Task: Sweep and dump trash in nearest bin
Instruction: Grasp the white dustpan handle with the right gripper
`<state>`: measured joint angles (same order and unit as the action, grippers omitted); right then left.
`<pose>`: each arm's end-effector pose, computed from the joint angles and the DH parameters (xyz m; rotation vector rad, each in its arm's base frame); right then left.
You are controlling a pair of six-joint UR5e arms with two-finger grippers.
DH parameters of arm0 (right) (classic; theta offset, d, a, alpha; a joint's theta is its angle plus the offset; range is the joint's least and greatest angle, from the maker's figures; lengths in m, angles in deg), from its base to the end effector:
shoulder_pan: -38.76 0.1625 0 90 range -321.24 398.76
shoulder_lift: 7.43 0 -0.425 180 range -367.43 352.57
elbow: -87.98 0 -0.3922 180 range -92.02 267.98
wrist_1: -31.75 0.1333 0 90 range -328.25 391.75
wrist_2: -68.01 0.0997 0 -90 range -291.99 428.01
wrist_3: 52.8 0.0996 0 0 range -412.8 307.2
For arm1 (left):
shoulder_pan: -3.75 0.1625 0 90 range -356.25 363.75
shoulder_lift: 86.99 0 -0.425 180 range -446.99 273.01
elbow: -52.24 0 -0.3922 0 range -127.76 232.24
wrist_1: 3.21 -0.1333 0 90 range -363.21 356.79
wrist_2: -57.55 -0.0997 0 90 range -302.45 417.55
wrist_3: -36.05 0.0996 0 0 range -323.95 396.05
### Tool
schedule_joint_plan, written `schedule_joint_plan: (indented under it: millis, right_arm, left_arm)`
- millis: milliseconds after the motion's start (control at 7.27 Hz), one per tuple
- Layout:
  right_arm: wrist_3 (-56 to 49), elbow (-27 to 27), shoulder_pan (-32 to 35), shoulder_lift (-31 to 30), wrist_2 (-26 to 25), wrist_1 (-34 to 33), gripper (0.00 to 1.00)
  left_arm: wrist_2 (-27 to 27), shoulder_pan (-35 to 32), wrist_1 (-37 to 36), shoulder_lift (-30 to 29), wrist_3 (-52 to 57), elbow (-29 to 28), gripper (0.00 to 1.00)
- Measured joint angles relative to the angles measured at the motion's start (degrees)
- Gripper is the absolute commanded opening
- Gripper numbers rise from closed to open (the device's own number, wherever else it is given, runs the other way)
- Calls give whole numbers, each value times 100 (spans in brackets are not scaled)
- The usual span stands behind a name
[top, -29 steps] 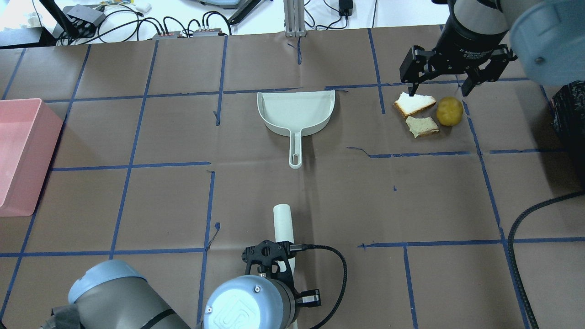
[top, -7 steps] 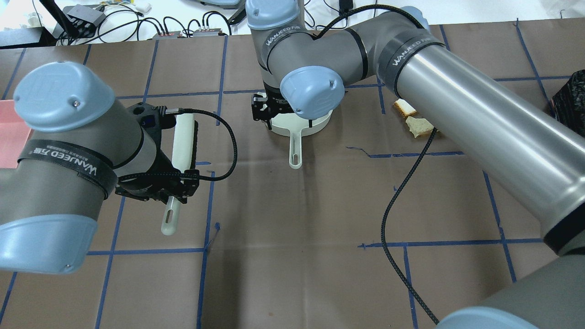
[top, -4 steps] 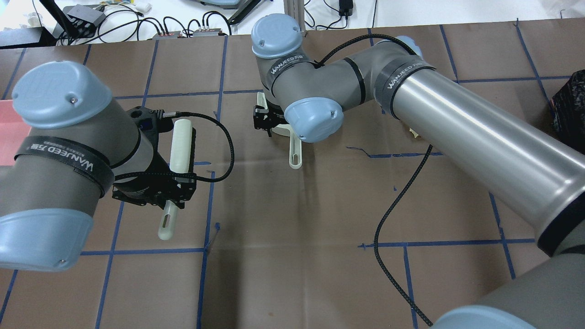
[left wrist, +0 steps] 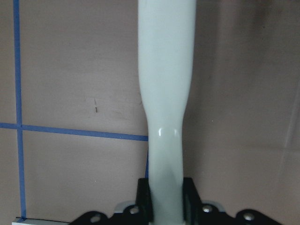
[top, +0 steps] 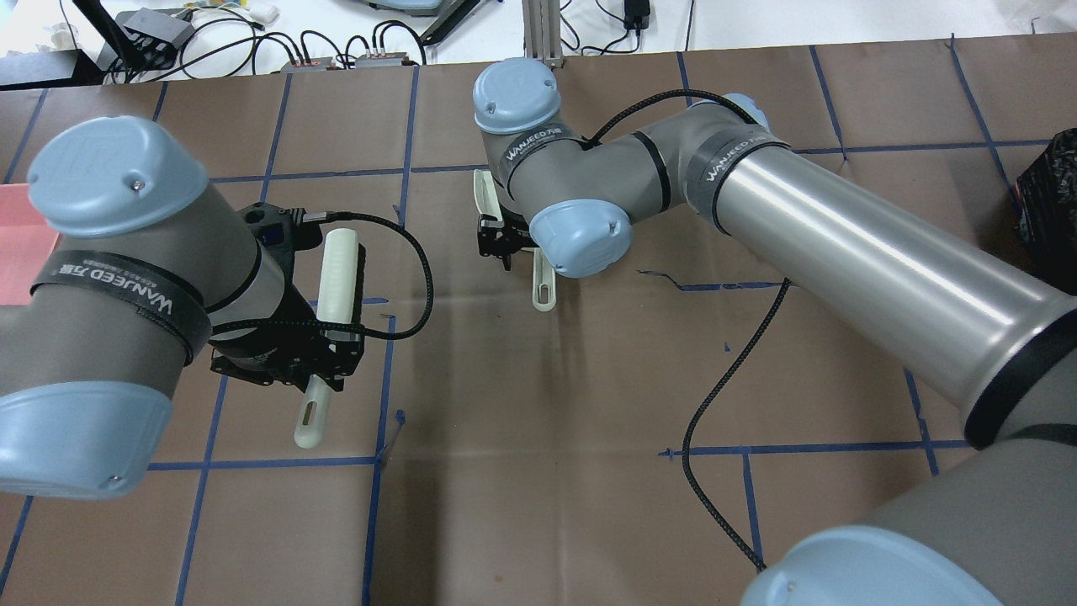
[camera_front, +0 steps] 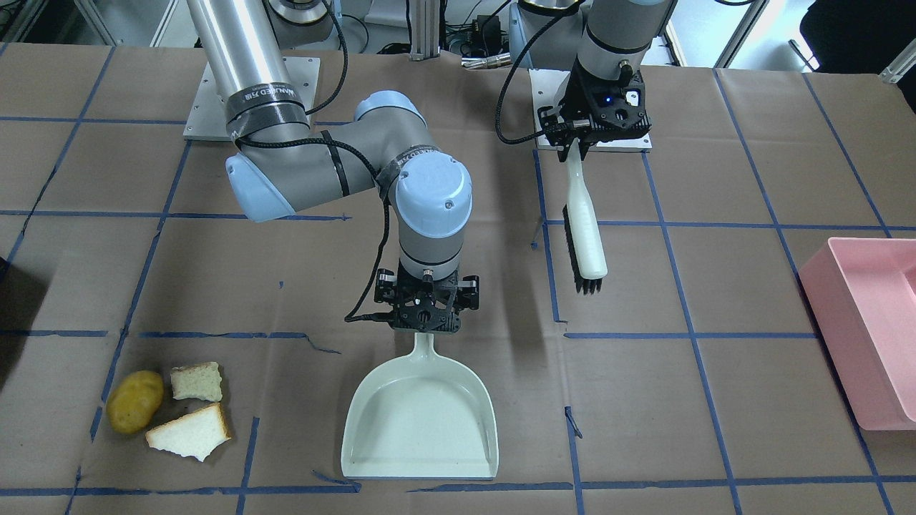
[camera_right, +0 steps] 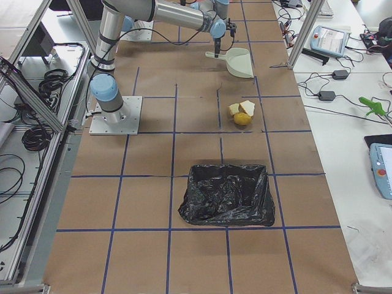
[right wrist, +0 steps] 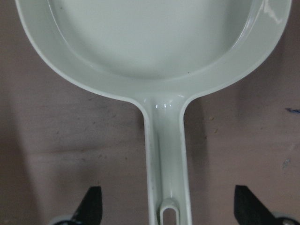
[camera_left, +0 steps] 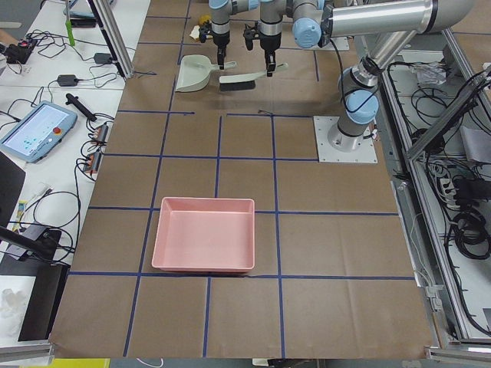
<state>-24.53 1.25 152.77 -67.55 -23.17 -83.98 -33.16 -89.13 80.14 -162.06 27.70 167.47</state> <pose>0.3887 -0.5500 0.2542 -0.1156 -3.1142 -0.0073 -0.1505 -0.3624 0.3973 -0.1483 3.1180 0.0971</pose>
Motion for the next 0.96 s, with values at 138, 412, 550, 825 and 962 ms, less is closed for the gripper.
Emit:
schedule_joint_plan:
  millis: [138,412,550,825,962]
  right_arm:
    - [64,0,3,56,15,-7,100]
    - [147,-1,7,112,13,-10,97]
    - [157,-2,7,121,12,-11,96]
    - [171,1,8,171,15,-13,91]
    - [188,7,7,200,17,-19,90]
  left_arm:
    - [72,7,-1,3,0,8,0]
    - [148,13,3,8,-4,18,0]
    - [162,15,5,9,-2,22,0]
    - [173,15,8,10,-2,28,0]
    - [171,14,12,10,-6,43,0]
